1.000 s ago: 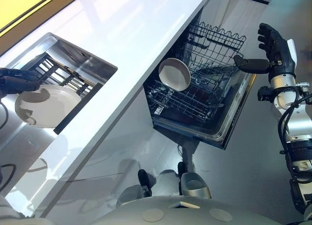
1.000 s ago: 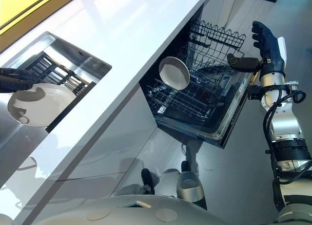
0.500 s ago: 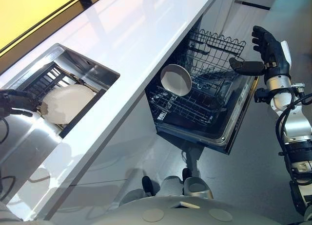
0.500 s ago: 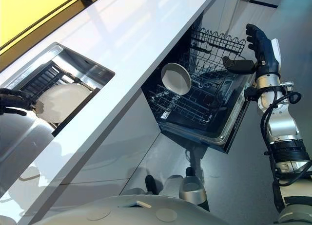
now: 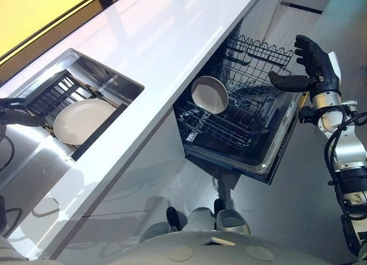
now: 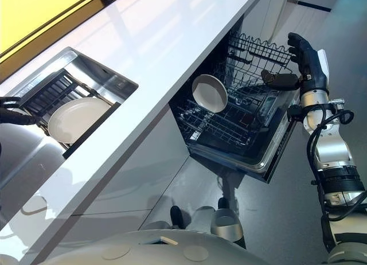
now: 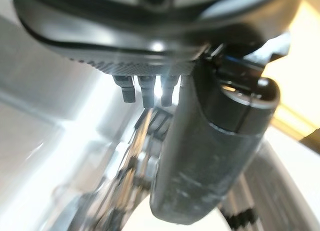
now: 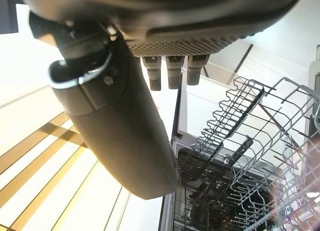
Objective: Pick up plates and place into dishwasher.
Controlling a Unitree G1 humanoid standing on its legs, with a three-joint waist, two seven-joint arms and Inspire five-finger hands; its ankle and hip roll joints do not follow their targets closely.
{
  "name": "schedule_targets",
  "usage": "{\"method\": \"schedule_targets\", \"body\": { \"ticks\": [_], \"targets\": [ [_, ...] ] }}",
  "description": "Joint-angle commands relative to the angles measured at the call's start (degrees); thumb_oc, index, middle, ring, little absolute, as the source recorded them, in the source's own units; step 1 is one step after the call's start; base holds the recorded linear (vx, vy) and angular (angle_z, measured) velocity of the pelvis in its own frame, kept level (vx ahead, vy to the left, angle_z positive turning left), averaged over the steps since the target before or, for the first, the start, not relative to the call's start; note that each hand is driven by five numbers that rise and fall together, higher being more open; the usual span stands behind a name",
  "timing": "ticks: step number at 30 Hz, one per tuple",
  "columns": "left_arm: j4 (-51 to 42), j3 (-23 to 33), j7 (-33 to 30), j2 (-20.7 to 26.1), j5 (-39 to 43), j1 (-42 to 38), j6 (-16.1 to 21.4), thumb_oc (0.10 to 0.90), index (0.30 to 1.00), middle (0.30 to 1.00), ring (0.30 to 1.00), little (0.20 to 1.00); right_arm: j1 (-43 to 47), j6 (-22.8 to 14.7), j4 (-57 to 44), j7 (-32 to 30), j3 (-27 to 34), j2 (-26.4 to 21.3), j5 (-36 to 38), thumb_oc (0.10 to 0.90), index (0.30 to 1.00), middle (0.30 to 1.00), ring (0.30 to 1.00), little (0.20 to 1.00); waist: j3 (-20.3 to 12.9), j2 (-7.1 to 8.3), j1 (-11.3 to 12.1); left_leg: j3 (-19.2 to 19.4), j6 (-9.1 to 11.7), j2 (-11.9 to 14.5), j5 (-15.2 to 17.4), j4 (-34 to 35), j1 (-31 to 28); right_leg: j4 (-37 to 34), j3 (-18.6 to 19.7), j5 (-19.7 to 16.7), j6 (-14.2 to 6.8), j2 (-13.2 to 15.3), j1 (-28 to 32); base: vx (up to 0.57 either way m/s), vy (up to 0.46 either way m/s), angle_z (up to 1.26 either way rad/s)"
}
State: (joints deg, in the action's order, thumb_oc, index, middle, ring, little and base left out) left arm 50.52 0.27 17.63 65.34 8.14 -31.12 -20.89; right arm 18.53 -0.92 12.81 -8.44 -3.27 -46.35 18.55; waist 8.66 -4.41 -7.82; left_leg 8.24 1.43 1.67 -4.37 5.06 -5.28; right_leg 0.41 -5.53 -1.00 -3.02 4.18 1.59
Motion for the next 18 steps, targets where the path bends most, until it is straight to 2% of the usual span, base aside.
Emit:
{"method": "schedule_targets", "body": {
  "ticks": [1,7,18],
  "targets": [
    [0.2,0.4,-4.3,7.8,0.0,-6.8,3.8,0.800,0.900,0.900,0.900,0.900,3.4,-4.3,-4.6,-0.1,3.9,-4.1,1.3,0.800,0.900,0.900,0.900,0.900,-6.7,-0.29,-0.7,-2.0,0.1,-4.3,4.5,-1.3,2.1,3.6,-2.3,4.4,-3.7,-3.6,-1.4,0.05,0.009,0.00],
    [-0.5,-1.1,-5.6,6.8,0.5,-8.0,4.6,0.800,0.900,0.900,0.900,0.900,2.6,-4.4,-4.7,1.0,4.0,-3.9,1.5,0.800,0.900,0.900,0.900,0.900,-6.5,-0.25,-1.3,-2.1,0.1,-4.4,4.8,-1.6,2.2,4.3,-2.1,4.7,-3.7,-3.7,-1.7,0.05,0.026,0.00],
    [-0.5,-0.9,-5.5,3.1,0.2,-5.2,2.6,0.800,0.900,0.900,0.900,0.900,-0.5,-2.2,-7.3,3.6,6.2,-3.3,-0.1,0.800,0.900,0.900,0.900,0.900,-5.4,-0.06,-2.7,-1.8,-0.2,-4.6,5.0,-1.9,2.7,5.8,-2.0,5.1,-3.7,-3.7,-2.9,0.06,0.085,-0.01]
  ]
}}
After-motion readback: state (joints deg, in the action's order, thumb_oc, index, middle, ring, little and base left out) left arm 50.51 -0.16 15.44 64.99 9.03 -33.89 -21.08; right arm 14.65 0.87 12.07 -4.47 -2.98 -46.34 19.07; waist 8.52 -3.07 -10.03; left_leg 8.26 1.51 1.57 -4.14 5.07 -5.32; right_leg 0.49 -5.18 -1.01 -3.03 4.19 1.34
